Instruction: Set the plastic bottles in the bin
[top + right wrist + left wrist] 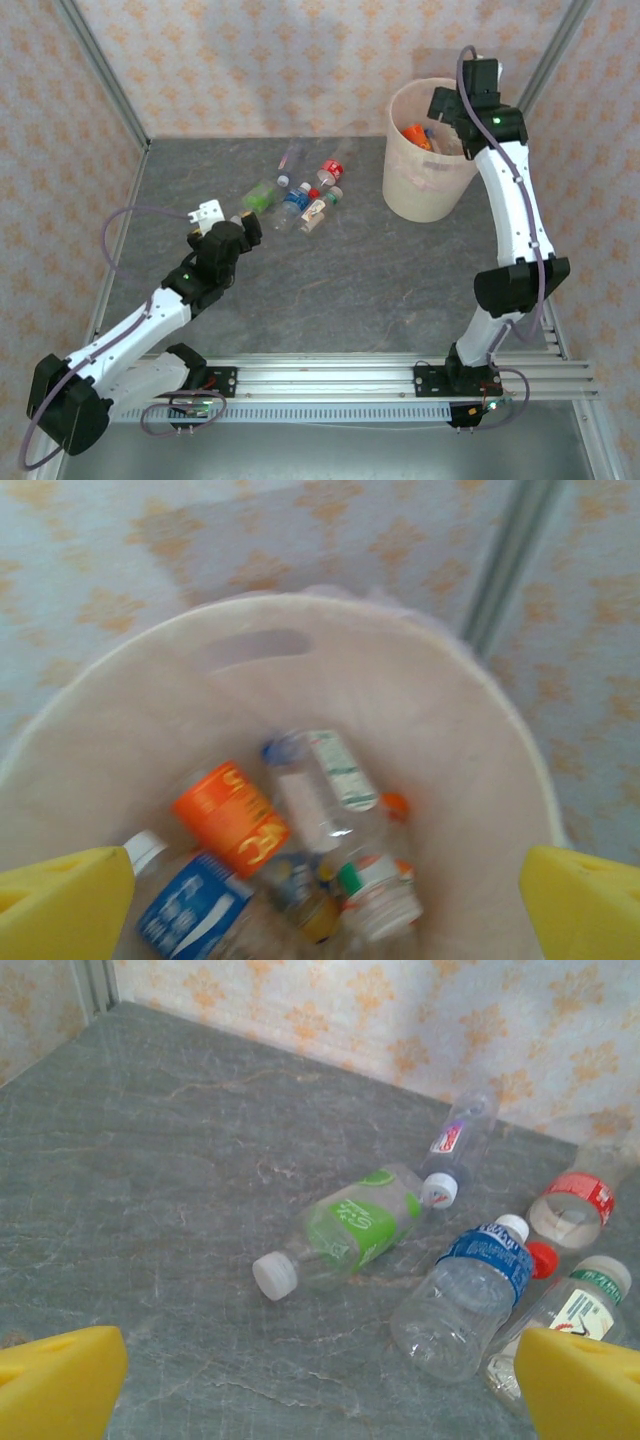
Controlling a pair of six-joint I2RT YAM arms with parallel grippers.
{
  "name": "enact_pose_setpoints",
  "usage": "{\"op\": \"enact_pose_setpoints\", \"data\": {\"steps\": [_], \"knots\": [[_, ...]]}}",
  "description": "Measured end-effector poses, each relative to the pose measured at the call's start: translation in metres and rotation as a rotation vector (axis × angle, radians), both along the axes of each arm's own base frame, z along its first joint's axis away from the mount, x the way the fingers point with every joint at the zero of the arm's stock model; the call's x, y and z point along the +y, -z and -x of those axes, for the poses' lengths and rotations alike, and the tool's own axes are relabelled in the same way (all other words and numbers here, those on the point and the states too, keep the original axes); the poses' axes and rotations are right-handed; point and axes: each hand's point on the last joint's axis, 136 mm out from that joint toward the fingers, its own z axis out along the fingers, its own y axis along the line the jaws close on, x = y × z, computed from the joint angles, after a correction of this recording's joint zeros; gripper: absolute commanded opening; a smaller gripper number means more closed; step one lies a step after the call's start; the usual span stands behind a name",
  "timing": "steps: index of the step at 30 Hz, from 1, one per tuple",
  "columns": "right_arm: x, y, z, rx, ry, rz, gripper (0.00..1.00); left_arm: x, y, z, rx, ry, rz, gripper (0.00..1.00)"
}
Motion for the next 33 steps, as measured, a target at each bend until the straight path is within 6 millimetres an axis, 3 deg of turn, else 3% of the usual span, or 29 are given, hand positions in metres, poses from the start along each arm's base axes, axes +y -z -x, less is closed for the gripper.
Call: {"op": "enact_pose_setpoints", "data": {"steps": [6, 10, 13, 17, 20, 24, 28, 33], "knots": [[0.084, -0.008, 0.032, -0.041, -0.272, -0.111, 0.99, -0.01, 0.01, -0.015, 0.083, 0.014, 0.022, 1.0], [0.143, -0.002, 0.054, -0.048, -0.442, -0.163, 0.99, -0.009, 0.019, -0.018, 0.119, 0.007, 0.031, 1.0], [0.186, 0.013, 0.067, -0.036, -0.539, -0.197, 0.99, -0.007, 0.023, -0.017, 0.139, -0.002, 0.037, 1.0], [0.228, 0.062, 0.079, 0.008, -0.59, -0.244, 0.99, -0.001, 0.026, -0.016, 0.149, -0.026, 0.047, 1.0], [0.241, 0.108, 0.084, 0.052, -0.547, -0.291, 0.99, 0.001, 0.027, -0.016, 0.149, -0.039, 0.056, 1.0], [0.232, 0.164, 0.085, 0.093, -0.403, -0.355, 0.99, 0.003, 0.027, -0.015, 0.152, -0.046, 0.057, 1.0], [0.229, 0.197, 0.079, 0.116, -0.312, -0.407, 0.99, 0.004, 0.029, -0.015, 0.157, -0.046, 0.055, 1.0], [0.256, 0.233, 0.067, 0.187, -0.333, -0.479, 0.99, 0.003, 0.038, -0.017, 0.186, -0.049, 0.051, 1.0]]}}
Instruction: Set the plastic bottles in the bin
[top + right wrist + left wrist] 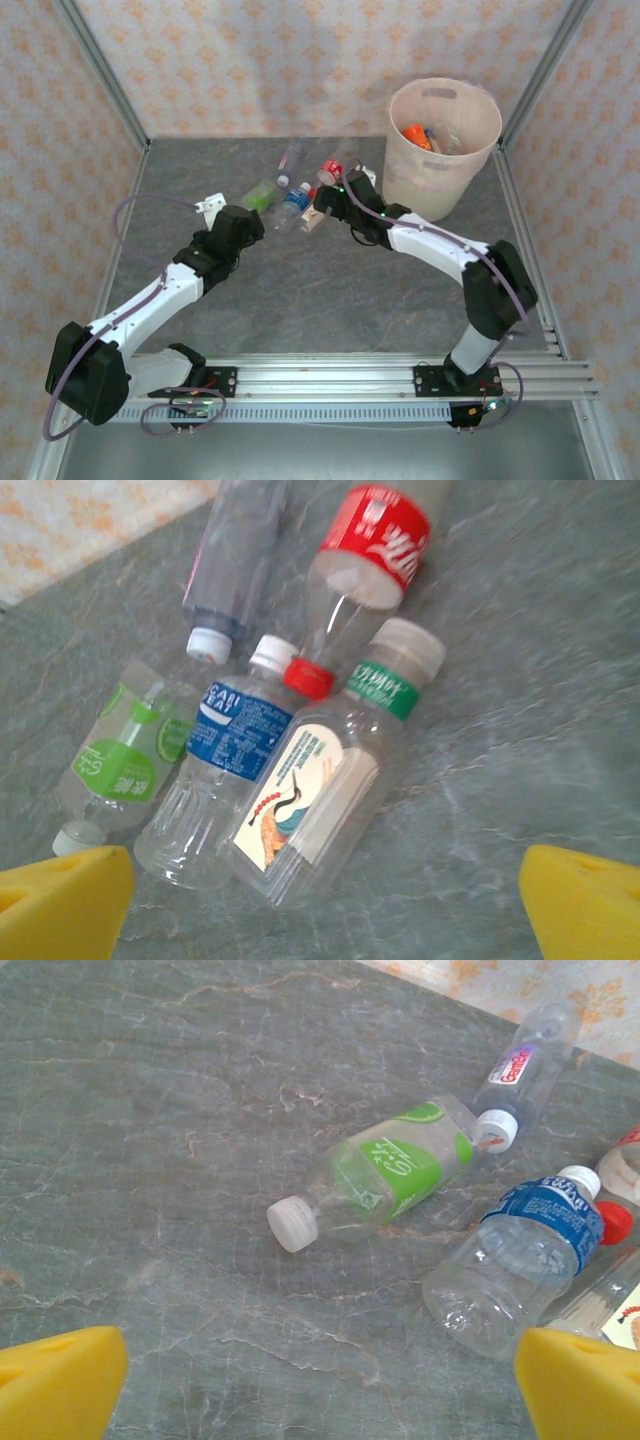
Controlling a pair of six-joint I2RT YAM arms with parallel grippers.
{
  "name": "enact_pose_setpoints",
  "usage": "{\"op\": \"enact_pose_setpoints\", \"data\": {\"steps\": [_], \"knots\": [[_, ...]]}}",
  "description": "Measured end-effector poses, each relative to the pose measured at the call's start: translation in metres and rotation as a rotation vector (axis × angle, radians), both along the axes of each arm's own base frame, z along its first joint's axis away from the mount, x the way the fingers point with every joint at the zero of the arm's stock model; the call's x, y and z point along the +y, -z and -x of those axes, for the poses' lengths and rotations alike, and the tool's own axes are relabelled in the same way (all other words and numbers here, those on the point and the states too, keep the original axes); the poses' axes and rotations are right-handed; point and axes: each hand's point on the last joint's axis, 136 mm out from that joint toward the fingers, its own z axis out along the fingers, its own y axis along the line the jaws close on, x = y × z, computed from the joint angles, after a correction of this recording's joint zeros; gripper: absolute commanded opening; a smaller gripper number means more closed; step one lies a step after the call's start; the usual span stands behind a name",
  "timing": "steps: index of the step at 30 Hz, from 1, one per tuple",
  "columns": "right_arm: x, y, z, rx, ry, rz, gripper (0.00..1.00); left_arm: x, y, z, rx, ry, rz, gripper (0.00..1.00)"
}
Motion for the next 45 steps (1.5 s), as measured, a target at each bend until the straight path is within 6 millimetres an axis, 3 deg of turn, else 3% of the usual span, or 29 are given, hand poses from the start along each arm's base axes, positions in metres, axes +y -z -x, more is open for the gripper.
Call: {"op": "enact_pose_setpoints", "data": {"steps": [6, 12, 19, 28, 31, 36, 41, 45], "knots": [[0.024, 0.042, -0.017, 0.085, -0.003, -0.019, 0.99, -0.003, 0.008, -0.001, 0.029, 0.011, 0.002, 1.0], [0.046, 0.063, -0.031, 0.128, -0.001, -0.001, 0.99, -0.003, 0.009, -0.001, 0.033, 0.01, 0.0, 1.0], [0.043, 0.094, -0.029, 0.188, 0.047, 0.082, 0.99, -0.001, 0.009, -0.001, 0.034, 0.004, -0.001, 1.0], [0.026, 0.113, -0.027, 0.234, 0.088, 0.203, 0.99, -0.001, 0.01, -0.001, 0.04, 0.004, -0.003, 1.0], [0.022, 0.118, -0.025, 0.233, 0.074, 0.227, 0.91, -0.001, 0.01, -0.001, 0.04, 0.004, -0.003, 1.0], [0.021, 0.122, -0.022, 0.233, 0.06, 0.242, 0.89, -0.001, 0.011, -0.001, 0.043, 0.004, -0.005, 1.0], [0.017, 0.122, -0.024, 0.207, 0.045, 0.273, 0.7, -0.001, 0.011, -0.001, 0.043, 0.005, -0.005, 1.0], [0.007, 0.122, -0.012, 0.19, 0.004, 0.312, 0.58, -0.002, 0.011, -0.001, 0.043, 0.01, 0.0, 1.0]]}}
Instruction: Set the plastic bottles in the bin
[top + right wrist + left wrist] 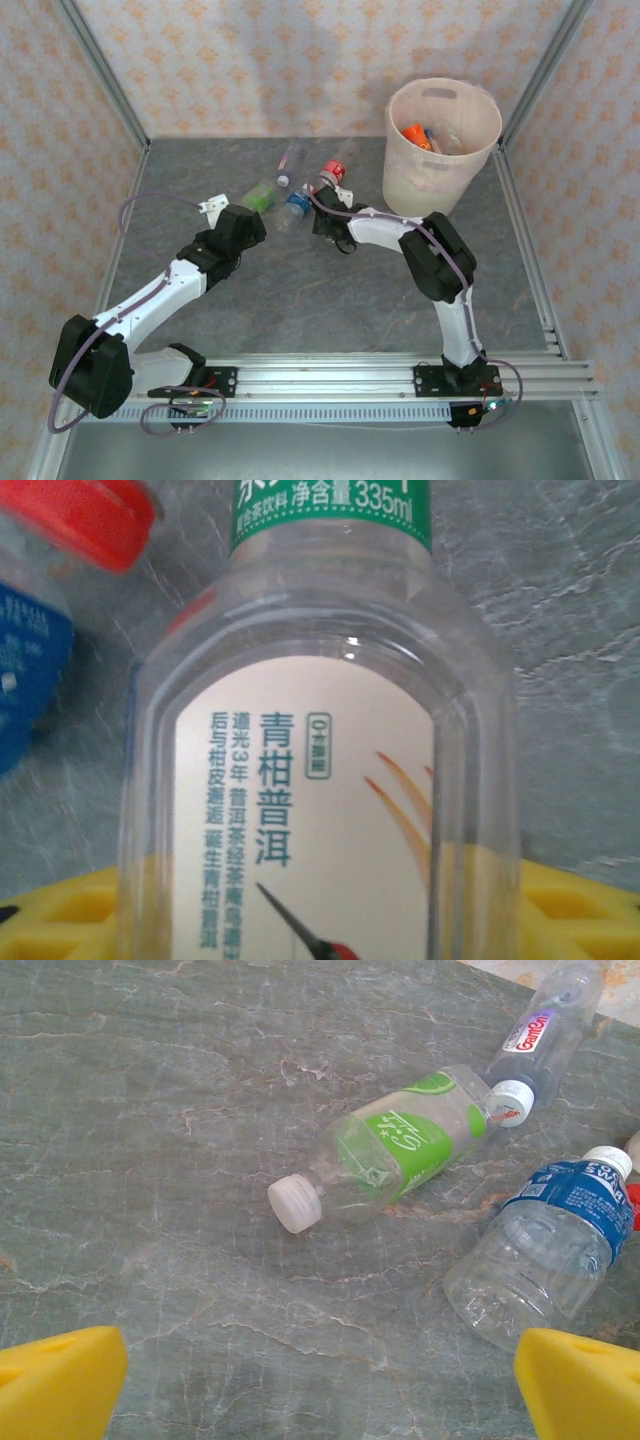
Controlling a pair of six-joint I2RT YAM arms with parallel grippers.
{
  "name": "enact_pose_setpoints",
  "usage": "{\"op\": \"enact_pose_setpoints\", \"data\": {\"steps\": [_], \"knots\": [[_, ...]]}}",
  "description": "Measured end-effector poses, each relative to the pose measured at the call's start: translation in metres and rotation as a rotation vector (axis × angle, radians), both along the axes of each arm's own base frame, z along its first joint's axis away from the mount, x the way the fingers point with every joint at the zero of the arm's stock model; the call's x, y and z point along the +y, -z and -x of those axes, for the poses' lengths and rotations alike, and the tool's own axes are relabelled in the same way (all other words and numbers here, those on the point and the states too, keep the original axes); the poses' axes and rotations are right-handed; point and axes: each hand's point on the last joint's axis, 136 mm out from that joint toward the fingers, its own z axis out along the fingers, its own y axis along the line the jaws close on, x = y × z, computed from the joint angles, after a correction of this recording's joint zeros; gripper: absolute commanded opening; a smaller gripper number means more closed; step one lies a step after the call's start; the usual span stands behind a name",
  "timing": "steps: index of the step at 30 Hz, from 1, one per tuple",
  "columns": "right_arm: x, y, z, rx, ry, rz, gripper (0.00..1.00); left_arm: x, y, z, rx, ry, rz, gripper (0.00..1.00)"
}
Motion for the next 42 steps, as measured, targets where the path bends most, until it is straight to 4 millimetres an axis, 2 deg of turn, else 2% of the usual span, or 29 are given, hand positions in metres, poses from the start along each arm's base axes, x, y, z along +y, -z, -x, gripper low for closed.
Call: {"op": "enact_pose_setpoints", "data": {"steps": [3, 4, 7, 14, 18, 21, 26, 31, 36, 42], "knots": [[-0.006, -0.017, 0.007, -0.028, -0.046, 0.014, 0.53, -0.002, -0.001, 0.0, -0.001, 0.012, 0.009, 1.0], [-0.007, -0.028, 0.009, -0.049, -0.065, 0.012, 0.51, -0.003, -0.001, 0.0, -0.002, 0.016, 0.014, 1.0], [-0.011, -0.067, 0.016, -0.124, -0.123, -0.011, 0.47, -0.006, -0.005, -0.001, -0.015, 0.03, 0.026, 1.0], [-0.018, -0.176, 0.035, -0.354, -0.253, -0.079, 0.38, -0.014, -0.015, -0.005, -0.064, 0.06, 0.074, 1.0], [-0.023, -0.222, 0.046, -0.459, -0.318, -0.089, 0.38, -0.019, -0.017, -0.006, -0.09, 0.082, 0.104, 1.0], [-0.029, -0.251, 0.053, -0.526, -0.376, -0.098, 0.33, -0.021, -0.022, -0.004, -0.118, 0.093, 0.125, 1.0], [-0.06, -0.304, 0.049, -0.64, -0.383, -0.125, 0.21, -0.021, -0.033, -0.002, -0.165, 0.099, 0.146, 1.0], [-0.098, -0.353, 0.037, -0.738, -0.33, -0.117, 0.02, -0.021, -0.041, -0.001, -0.193, 0.1, 0.157, 1.0], [-0.139, -0.38, 0.023, -0.781, -0.265, -0.126, 0.0, -0.02, -0.044, -0.001, -0.201, 0.1, 0.16, 1.0], [-0.184, -0.384, 0.004, -0.743, -0.195, -0.153, 0.0, -0.02, -0.044, -0.001, -0.201, 0.1, 0.16, 1.0]]}}
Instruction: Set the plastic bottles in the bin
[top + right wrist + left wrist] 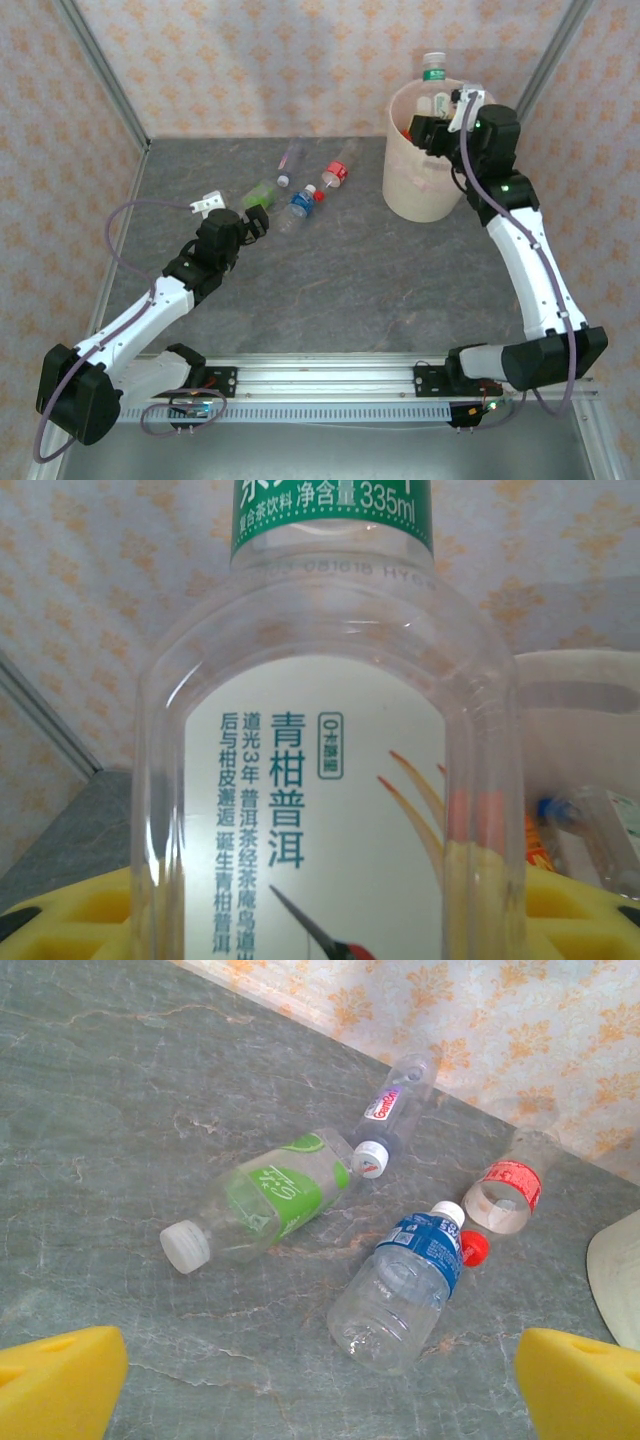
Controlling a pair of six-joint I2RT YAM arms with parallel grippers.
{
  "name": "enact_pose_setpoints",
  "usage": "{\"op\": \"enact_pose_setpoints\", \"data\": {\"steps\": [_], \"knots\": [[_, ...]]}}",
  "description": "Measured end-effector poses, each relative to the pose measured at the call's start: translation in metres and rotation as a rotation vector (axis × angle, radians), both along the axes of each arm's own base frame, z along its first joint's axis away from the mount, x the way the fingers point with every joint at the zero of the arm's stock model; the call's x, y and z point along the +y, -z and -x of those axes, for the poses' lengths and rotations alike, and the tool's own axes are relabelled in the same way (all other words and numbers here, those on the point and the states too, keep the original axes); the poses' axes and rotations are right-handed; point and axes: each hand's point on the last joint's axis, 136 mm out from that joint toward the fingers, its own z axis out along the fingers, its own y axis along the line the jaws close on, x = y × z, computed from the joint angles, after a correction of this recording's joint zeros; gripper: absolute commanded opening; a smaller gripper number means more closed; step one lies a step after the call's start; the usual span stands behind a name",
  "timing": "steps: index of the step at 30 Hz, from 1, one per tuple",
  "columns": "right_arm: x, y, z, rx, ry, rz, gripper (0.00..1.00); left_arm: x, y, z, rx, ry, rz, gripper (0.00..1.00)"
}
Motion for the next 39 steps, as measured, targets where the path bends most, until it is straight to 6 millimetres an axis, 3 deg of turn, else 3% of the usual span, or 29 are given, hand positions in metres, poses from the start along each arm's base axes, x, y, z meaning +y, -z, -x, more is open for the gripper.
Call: {"op": "enact_pose_setpoints", "data": {"steps": [6, 9, 13, 19, 25, 30, 39], "knots": [[-0.035, 0.023, -0.034, 0.12, 0.084, -0.026, 0.12, 0.0, 0.0, 0.0, 0.0, 0.0, 0.0, 1.0], [-0.042, 0.039, -0.051, 0.187, 0.113, -0.017, 0.3, 0.0, 0.0, 0.0, 0.0, 0.0, 0.0, 1.0], [-0.054, 0.063, -0.069, 0.273, 0.201, 0.004, 1.0, 0.001, -0.001, 0.0, -0.002, -0.003, -0.001, 1.0], [-0.074, 0.09, -0.077, 0.366, 0.317, 0.044, 0.99, 0.003, -0.005, 0.002, -0.014, -0.011, -0.002, 1.0], [-0.079, 0.079, -0.068, 0.352, 0.356, 0.024, 0.99, 0.005, -0.003, 0.003, -0.003, -0.019, -0.012, 1.0], [-0.079, 0.065, -0.047, 0.324, 0.356, -0.012, 0.99, 0.003, 0.015, -0.003, 0.081, -0.014, -0.057, 1.0], [-0.052, 0.044, -0.005, 0.256, 0.224, -0.144, 0.99, 0.014, 0.033, -0.032, 0.224, 0.012, -0.106, 1.0]]}}
